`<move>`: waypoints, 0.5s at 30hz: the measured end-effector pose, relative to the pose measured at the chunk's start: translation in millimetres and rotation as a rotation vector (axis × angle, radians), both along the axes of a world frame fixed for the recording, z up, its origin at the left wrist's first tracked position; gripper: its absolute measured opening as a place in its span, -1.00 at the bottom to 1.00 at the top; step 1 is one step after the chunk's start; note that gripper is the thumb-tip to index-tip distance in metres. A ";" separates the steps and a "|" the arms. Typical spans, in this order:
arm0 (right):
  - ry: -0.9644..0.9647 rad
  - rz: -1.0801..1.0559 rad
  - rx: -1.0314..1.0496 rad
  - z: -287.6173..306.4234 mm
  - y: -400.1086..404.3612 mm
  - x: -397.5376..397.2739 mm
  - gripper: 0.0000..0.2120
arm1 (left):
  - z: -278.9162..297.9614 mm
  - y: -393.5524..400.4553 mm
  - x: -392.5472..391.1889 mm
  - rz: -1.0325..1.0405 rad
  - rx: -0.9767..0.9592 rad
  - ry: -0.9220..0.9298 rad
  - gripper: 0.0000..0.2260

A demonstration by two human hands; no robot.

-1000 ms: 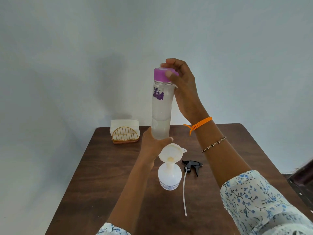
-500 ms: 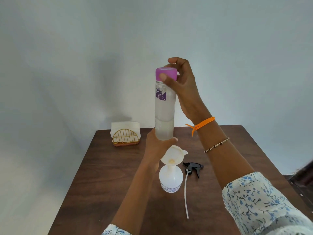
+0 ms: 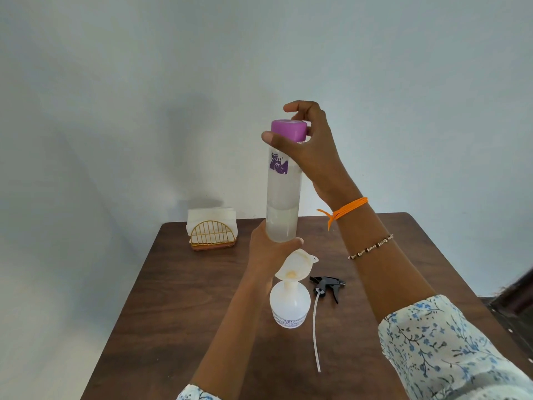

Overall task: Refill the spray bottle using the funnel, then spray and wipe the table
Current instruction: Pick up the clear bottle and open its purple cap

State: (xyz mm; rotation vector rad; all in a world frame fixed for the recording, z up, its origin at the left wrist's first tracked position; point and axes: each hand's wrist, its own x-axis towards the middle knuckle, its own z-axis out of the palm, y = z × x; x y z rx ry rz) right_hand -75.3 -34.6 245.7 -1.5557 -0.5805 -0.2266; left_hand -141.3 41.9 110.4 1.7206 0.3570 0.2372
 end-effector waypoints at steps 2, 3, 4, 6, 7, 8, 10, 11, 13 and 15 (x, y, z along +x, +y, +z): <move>-0.004 -0.013 0.030 -1.2 0.7 -1.5 -0.54 | 0.8 -1.0 -0.4 -0.011 0.004 0.002 -0.57; 0.002 -0.009 0.053 -1.1 0.5 -2.6 -0.54 | 1.6 -1.6 -1.2 -0.012 0.000 0.002 -0.53; 0.014 0.006 0.079 -0.9 0.3 -2.9 -0.54 | 2.4 -2.0 -1.9 -0.010 -0.007 0.001 -0.51; 0.048 0.078 0.136 0.1 -1.1 -4.9 -0.57 | 3.3 -2.3 -3.1 -0.008 -0.011 -0.001 -0.50; 0.058 0.118 0.156 0.5 -2.4 -5.4 -0.58 | 3.6 -2.5 -3.6 -0.011 -0.008 0.000 -0.50; 0.058 0.159 0.167 0.9 -3.7 -5.4 -0.58 | 3.2 -2.7 -3.6 -0.015 -0.007 0.001 -0.50; 0.046 0.194 0.143 2.2 -5.2 -7.7 -0.60 | 2.7 -3.4 -3.9 -0.013 -0.018 0.005 -0.50; 0.046 0.171 0.111 2.6 -4.7 -8.8 -0.61 | 2.8 -3.5 -4.2 -0.010 -0.023 0.008 -0.51; 0.048 0.067 0.052 2.1 -2.7 -8.7 -0.55 | 3.6 -3.4 -4.8 -0.009 -0.022 0.005 -0.53; 0.032 0.019 0.045 0.3 -1.7 -8.0 -0.52 | 3.9 -2.6 -4.7 -0.009 -0.006 -0.005 -0.54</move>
